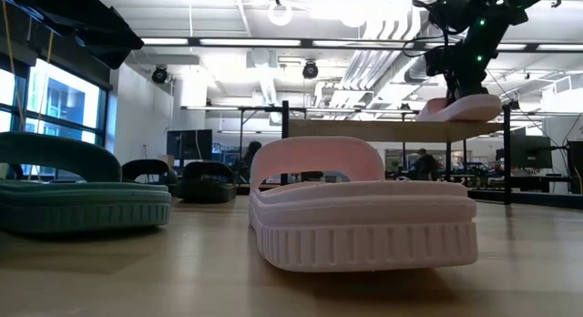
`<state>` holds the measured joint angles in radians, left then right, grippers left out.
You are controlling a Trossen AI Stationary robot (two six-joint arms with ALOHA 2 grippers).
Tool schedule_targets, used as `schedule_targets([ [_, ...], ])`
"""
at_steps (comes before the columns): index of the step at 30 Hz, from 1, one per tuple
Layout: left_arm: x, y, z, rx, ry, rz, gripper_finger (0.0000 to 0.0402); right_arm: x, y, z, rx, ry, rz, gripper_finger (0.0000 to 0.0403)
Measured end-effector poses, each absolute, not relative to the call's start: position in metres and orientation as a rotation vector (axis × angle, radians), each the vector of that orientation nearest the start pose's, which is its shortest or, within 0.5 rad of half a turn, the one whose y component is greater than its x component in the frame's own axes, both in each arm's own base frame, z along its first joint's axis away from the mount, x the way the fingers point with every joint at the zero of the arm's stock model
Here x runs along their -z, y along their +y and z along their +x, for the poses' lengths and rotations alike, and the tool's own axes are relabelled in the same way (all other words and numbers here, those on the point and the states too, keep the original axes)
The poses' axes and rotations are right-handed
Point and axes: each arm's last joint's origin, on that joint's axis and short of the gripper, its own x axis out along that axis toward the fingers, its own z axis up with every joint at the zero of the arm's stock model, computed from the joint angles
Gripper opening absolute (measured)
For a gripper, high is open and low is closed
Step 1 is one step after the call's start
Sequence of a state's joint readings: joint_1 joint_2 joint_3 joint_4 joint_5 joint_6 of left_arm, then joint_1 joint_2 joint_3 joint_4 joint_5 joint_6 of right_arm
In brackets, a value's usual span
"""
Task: Pick and place slides into the shelf
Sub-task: Put the right pink slipper on the shelf, then put the pink slipper on the shelf
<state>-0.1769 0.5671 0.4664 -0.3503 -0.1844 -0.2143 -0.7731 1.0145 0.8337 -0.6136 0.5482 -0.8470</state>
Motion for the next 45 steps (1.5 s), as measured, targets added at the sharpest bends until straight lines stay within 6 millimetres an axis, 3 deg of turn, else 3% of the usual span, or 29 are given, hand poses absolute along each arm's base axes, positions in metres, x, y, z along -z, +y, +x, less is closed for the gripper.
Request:
schedule_targets([
  [13, -0.238, -0.018, 0.133, -0.055, 0.441, -0.13, 0.0127, -0.276, -0.148, 0.13, 0.817, 1.295, -0.55, 0.012],
  [19, -0.238, -0.018, 0.133, -0.055, 0.441, -0.13, 0.0127, -0.277, -0.147, 0.129, 0.828, 1.296, -0.506, 0.0134],
  [28, -0.238, -0.018, 0.133, -0.055, 0.441, -0.13, 0.0127, -0.298, -0.139, 0.124, 0.797, 1.268, -0.37, 0.0135],
  [35, -0.238, -0.018, 0.133, -0.054, 0.441, -0.13, 0.0127, -0.328, -0.126, 0.12, 0.724, 1.162, -0.126, 0.0135],
  [45, -0.238, -0.018, 0.133, -0.055, 0.441, -0.13, 0.0127, -0.415, -0.065, 0.141, 0.109, 0.572, 0.191, 0.0135],
])
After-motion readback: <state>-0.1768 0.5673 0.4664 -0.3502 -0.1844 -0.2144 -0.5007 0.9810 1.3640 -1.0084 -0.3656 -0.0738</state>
